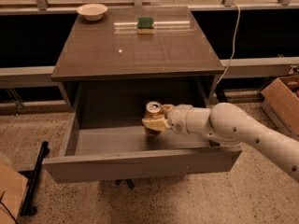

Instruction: Place orange can into top drawer

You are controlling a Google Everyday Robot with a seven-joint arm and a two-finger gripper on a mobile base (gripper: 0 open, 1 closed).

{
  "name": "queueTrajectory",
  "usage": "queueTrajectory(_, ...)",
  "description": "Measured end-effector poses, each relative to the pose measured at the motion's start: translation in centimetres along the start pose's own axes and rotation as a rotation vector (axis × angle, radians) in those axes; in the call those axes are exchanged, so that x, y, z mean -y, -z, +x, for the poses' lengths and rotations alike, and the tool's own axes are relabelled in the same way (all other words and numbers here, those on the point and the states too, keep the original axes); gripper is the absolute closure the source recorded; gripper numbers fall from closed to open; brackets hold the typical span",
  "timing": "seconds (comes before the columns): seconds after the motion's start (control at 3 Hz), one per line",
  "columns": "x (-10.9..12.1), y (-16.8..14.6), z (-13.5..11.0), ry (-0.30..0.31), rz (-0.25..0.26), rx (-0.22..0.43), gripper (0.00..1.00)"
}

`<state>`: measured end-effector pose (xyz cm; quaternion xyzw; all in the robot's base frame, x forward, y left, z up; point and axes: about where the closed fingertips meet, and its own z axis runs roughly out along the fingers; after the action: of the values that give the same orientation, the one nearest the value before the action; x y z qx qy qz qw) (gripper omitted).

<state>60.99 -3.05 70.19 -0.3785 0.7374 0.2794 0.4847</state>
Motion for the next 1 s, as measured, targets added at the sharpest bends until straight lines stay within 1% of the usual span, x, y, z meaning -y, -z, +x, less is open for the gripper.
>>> queueTrajectory(0.33, 1.33, -0.64, 2.99, -0.013, -0.010, -0.005, 0.52)
queueTrajectory(0.67, 1.11, -0.83, 2.92, -0.014, -0.015, -0.004, 0.29)
queueTrajectory(1.0, 0.93, -1.05, 2.90, -0.014, -0.019, -0.004, 0.01)
